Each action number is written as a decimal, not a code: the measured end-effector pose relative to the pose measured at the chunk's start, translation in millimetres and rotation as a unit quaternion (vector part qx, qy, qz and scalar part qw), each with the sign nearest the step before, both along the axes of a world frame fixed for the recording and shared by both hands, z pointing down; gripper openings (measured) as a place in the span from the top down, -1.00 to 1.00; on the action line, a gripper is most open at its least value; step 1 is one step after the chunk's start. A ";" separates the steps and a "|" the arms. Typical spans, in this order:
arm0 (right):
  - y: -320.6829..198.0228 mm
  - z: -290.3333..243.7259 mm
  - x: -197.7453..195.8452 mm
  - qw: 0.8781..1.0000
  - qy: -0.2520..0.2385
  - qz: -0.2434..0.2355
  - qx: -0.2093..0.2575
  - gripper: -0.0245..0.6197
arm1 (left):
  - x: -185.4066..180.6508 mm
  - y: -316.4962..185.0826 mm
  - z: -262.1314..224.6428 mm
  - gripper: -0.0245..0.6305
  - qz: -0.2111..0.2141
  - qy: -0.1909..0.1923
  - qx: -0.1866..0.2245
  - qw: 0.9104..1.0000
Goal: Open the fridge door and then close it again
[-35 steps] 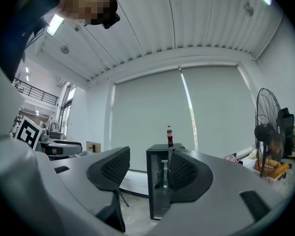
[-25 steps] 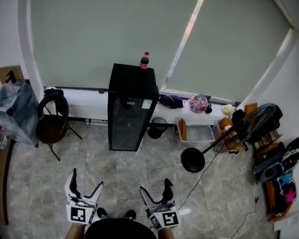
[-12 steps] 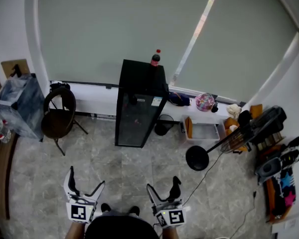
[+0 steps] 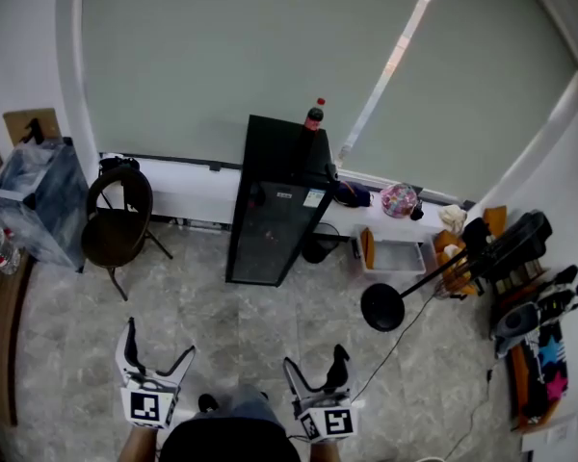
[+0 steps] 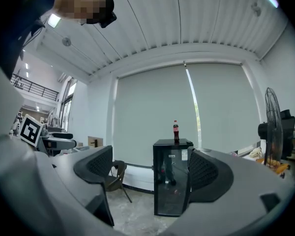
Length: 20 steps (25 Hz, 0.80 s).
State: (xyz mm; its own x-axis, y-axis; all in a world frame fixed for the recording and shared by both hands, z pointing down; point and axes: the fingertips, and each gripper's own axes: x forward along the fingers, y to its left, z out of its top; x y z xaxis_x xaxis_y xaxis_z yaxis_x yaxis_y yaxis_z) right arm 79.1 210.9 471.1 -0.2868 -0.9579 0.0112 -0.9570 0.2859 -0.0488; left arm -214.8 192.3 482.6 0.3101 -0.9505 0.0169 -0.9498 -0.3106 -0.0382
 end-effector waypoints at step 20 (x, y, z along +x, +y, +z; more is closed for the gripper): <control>-165.8 13.5 28.8 1.000 -0.005 -0.008 -0.006 -0.51 | 38.1 -157.6 10.1 -0.67 0.008 -0.006 -0.026 1.000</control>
